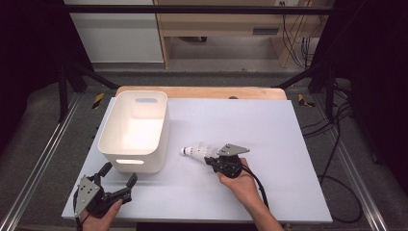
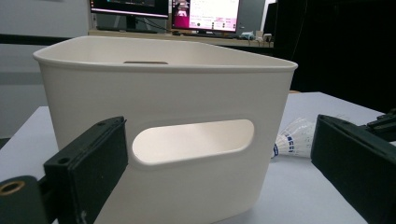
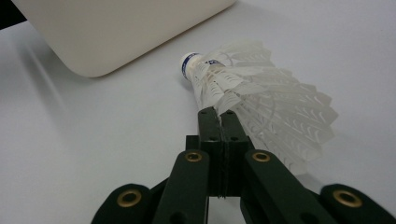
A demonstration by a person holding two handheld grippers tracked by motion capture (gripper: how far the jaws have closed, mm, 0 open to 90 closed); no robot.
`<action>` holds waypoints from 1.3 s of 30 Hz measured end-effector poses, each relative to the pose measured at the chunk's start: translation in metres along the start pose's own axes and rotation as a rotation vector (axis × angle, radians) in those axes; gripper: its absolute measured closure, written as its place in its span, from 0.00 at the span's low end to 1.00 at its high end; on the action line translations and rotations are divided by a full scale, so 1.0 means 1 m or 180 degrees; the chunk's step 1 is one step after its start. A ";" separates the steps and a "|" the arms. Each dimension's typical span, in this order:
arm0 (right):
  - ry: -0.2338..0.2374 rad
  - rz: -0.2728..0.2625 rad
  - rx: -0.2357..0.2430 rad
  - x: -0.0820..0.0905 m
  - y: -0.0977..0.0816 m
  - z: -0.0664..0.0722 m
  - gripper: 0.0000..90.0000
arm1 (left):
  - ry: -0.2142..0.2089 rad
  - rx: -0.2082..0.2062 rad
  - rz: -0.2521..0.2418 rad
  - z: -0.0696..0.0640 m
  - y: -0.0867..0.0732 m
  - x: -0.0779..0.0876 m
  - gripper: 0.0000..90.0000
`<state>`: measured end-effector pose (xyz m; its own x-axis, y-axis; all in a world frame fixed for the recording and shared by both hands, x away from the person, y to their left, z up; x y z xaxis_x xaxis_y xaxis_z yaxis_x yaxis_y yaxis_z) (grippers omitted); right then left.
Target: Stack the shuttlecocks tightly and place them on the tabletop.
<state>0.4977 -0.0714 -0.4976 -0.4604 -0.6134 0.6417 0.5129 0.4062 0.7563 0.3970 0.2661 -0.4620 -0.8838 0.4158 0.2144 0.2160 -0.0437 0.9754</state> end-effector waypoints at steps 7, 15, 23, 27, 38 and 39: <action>0.0020 0.0022 0.0028 -0.002 0.000 0.002 1.00 | 0.0000 0.0000 0.0000 0.000 0.000 0.000 0.05; 0.0011 0.0054 0.0042 -0.003 -0.001 0.002 1.00 | -0.0002 -0.0001 0.0001 0.000 0.000 0.000 0.05; -0.0016 0.0131 0.0050 -0.007 -0.003 0.000 1.00 | -0.0001 0.0001 0.0001 0.000 0.000 0.000 0.05; -0.0036 0.0159 0.0054 -0.010 -0.004 -0.001 1.00 | -0.0004 -0.0002 0.0001 0.000 0.000 0.000 0.05; -0.0041 0.0205 0.0079 -0.013 -0.005 -0.002 1.00 | -0.0005 -0.0003 0.0002 0.000 0.000 0.000 0.05; -0.0040 0.0207 0.0080 -0.013 -0.005 -0.002 1.00 | -0.0003 -0.0001 0.0001 0.000 0.000 0.000 0.05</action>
Point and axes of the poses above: each handheld gripper's, and its own axes: x roughly backward along the jaws, y roughly out of its top, z roughly to its left, the point moved 4 cm from there along -x, roughly forward along the jaws, and after that the axes turned 10 degrees about z, right-handed, at the moved point
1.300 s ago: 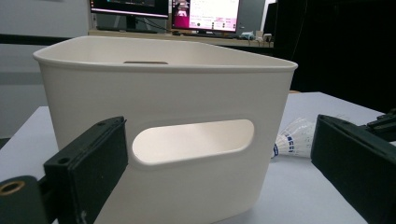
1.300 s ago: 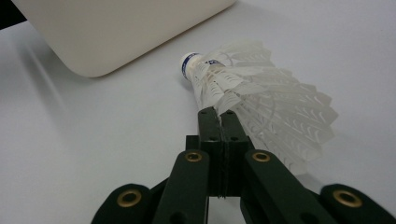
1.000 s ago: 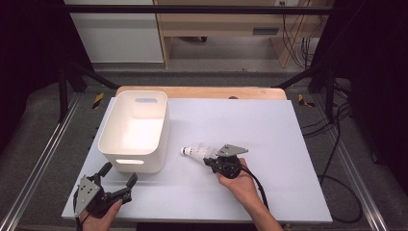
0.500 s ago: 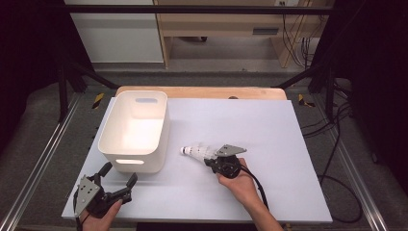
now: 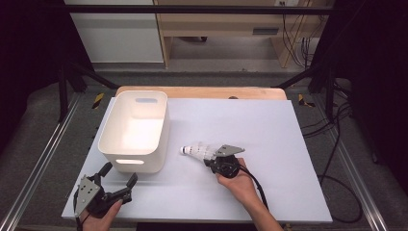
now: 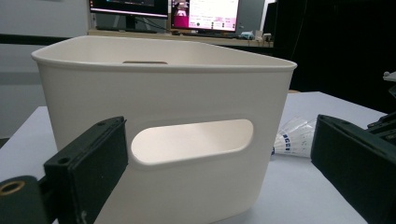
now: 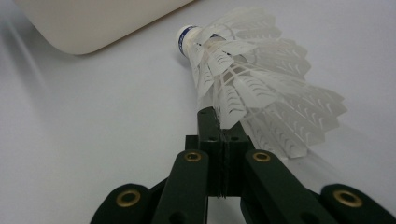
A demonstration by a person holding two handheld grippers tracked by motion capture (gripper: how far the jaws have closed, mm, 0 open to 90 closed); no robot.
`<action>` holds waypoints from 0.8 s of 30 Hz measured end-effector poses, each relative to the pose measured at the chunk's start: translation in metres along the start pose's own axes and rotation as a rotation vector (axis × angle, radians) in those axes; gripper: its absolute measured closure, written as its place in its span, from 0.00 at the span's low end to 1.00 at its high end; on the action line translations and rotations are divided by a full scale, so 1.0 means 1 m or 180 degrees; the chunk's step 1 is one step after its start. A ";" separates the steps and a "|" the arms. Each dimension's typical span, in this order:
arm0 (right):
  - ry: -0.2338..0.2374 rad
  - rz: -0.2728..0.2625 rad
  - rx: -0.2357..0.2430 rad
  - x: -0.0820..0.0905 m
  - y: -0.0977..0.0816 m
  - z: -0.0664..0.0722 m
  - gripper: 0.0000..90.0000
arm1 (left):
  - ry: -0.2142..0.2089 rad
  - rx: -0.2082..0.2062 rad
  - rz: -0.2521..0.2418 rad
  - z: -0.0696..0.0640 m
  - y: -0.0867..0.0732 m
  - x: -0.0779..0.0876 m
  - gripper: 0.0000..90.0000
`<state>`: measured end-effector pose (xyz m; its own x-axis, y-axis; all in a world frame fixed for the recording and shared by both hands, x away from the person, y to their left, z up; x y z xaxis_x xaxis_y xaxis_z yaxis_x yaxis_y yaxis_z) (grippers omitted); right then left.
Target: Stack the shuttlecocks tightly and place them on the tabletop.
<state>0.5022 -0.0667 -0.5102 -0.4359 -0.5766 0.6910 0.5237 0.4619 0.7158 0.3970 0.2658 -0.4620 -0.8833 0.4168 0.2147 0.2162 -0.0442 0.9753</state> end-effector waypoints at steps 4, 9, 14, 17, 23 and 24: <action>-0.0008 0.0010 0.0015 0.000 0.000 0.001 0.99 | 0.0001 0.0002 -0.0001 0.000 0.000 0.000 0.05; -0.0022 0.0008 0.0012 0.001 0.000 0.001 0.97 | 0.0000 0.0002 -0.0001 0.000 0.000 0.000 0.05; -0.0040 0.0025 0.0007 0.002 0.000 0.000 0.92 | 0.0005 0.0002 0.0001 0.000 0.000 0.000 0.05; -0.0061 0.0041 -0.0002 0.002 -0.001 0.001 0.88 | 0.0005 0.0003 0.0001 0.000 0.000 0.000 0.05; -0.0068 0.0051 0.0001 0.003 -0.001 0.002 0.81 | 0.0003 0.0010 -0.0004 0.000 0.000 0.000 0.05; -0.0066 0.0053 -0.0002 0.003 -0.001 0.002 0.80 | 0.0004 0.0010 -0.0003 0.000 0.000 0.000 0.05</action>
Point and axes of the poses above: each handheld gripper's, and its own axes: x roughly backward along the jaws, y roughly out of its top, z roughly to its left, the point moved 4 cm from there along -x, roughly forward along the jaws, and after that the axes turned 10 degrees about z, right-handed, at the moved point
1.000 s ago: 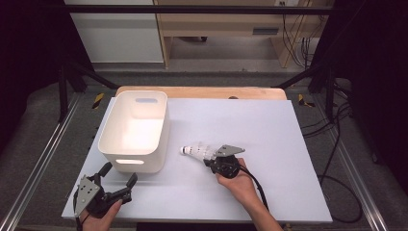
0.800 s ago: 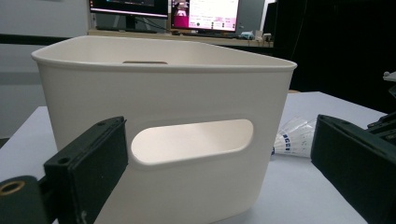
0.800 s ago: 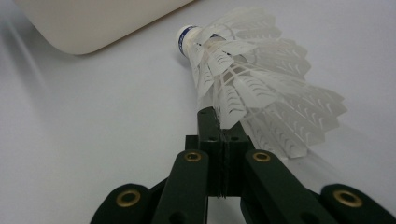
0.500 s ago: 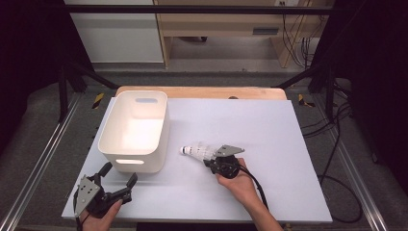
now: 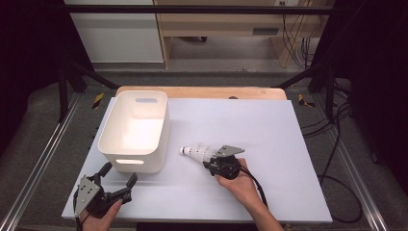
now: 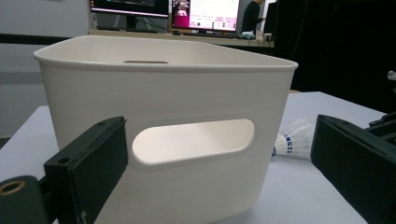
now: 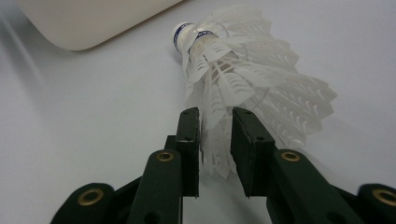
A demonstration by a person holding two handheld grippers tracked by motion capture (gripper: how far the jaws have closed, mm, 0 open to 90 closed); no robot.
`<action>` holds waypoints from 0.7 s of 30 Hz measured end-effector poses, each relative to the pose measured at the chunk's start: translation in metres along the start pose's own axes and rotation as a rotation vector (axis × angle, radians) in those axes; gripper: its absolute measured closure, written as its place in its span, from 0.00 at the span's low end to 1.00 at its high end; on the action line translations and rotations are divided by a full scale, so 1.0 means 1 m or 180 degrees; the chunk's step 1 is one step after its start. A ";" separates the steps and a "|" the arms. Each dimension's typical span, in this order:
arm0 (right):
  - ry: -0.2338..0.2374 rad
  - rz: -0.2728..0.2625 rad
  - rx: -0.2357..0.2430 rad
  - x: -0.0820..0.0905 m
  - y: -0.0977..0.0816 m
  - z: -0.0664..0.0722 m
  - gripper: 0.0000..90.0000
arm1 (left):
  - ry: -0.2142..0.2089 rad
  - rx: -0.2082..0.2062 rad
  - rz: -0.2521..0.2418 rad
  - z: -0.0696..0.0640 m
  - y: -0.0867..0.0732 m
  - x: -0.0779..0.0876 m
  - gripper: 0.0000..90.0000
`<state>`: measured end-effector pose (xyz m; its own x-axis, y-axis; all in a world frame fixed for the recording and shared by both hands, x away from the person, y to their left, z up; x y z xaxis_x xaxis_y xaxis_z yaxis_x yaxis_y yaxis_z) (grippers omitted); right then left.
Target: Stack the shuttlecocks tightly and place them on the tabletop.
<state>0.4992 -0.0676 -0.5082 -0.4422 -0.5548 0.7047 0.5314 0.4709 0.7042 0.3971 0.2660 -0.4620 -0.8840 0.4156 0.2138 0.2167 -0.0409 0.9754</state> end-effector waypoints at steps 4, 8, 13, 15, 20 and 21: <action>0.0009 0.0043 -0.0009 0.000 -0.001 0.001 0.75 | -0.0001 0.0000 0.0002 0.000 0.000 0.000 0.05; 0.0010 0.0064 -0.0010 0.001 -0.001 0.001 0.72 | -0.0001 0.0001 0.0001 0.000 0.000 0.000 0.05; 0.0011 0.0085 -0.0019 0.002 -0.001 0.001 0.67 | -0.0001 0.0001 0.0000 0.000 0.000 0.000 0.05; 0.0006 0.0096 -0.0019 0.002 -0.001 0.002 0.65 | -0.0001 0.0001 0.0000 0.000 0.000 0.000 0.05; 0.0013 0.0141 -0.0002 0.002 -0.002 0.002 0.61 | -0.0001 0.0001 -0.0001 0.000 0.000 0.000 0.05; 0.0015 0.0138 0.0001 0.002 -0.002 0.002 0.61 | -0.0001 0.0002 -0.0001 0.000 0.000 0.000 0.05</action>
Point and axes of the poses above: each handheld gripper's, and its own axes: x roughly backward along the jaws, y roughly out of its top, z roughly to its left, the point moved 4 cm from there along -x, roughly forward along the jaws, and after that the axes turned 10 degrees about z, right-handed, at the moved point
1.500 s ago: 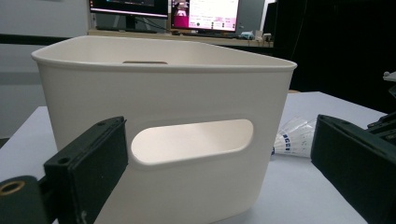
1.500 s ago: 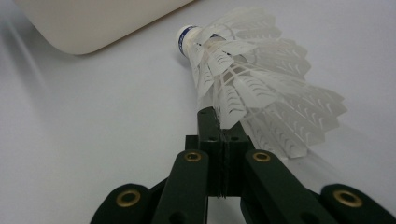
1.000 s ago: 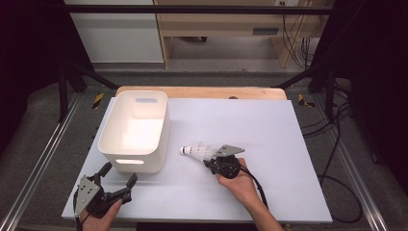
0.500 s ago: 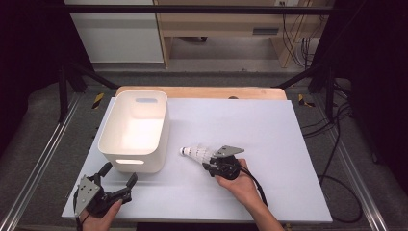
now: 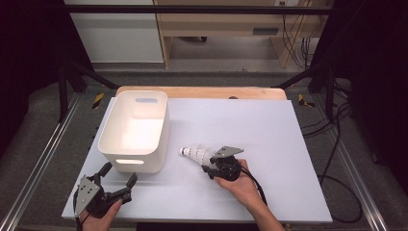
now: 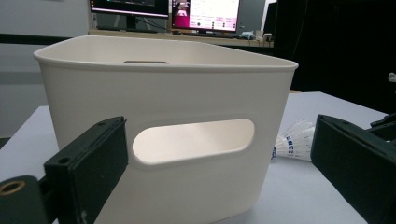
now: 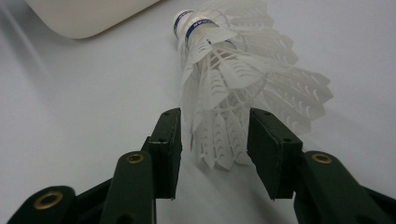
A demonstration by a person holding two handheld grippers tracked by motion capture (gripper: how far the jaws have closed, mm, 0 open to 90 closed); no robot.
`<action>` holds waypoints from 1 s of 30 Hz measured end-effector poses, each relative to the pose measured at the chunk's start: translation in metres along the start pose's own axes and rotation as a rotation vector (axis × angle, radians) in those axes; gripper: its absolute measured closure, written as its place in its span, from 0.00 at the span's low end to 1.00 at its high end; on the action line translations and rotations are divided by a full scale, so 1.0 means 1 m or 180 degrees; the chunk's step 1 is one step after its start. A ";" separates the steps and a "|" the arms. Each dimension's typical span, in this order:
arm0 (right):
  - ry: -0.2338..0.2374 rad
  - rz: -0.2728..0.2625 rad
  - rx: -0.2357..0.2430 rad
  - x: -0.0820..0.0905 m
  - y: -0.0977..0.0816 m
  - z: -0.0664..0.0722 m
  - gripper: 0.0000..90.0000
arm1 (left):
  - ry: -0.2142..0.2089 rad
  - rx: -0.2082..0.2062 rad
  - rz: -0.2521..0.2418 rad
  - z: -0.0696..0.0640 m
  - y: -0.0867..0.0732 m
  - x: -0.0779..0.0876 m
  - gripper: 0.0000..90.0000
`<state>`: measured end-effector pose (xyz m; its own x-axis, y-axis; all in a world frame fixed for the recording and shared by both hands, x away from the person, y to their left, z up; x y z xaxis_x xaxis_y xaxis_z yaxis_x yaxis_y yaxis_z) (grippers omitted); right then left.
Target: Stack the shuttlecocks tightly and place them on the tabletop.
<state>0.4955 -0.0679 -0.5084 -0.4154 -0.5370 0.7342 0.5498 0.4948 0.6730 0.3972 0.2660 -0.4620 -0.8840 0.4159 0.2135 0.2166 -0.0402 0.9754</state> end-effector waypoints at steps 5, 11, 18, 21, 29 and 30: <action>-0.0005 0.0000 -0.0004 0.001 0.000 0.001 0.57 | 0.0002 -0.0007 0.0006 0.000 0.000 0.000 0.05; -0.0007 0.0019 -0.0002 0.000 0.000 0.001 0.54 | -0.0002 -0.0003 0.0000 0.000 0.000 0.000 0.05; -0.0040 0.0029 -0.0005 0.000 0.000 0.001 0.48 | -0.0003 -0.0005 0.0000 0.000 0.000 0.000 0.05; -0.0057 0.0034 0.0010 -0.001 0.000 0.001 0.44 | -0.0004 -0.0006 0.0001 0.000 0.000 0.000 0.05; -0.0090 0.0013 -0.0007 -0.001 0.001 0.002 0.36 | -0.0006 -0.0008 0.0000 0.000 0.000 0.000 0.05; -0.0099 0.0008 -0.0006 -0.001 0.001 0.002 0.35 | -0.0006 -0.0009 0.0000 0.000 0.000 0.000 0.05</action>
<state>0.4951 -0.0660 -0.5082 -0.4363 -0.5142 0.7384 0.5523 0.4949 0.6709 0.3971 0.2656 -0.4620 -0.8831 0.4177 0.2135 0.2156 -0.0428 0.9756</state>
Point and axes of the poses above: each handheld gripper's, and its own axes: x roughly backward along the jaws, y roughly out of its top, z roughly to its left, the point moved 4 cm from there along -x, roughly forward along the jaws, and after that the axes turned 10 degrees about z, right-handed, at the moved point
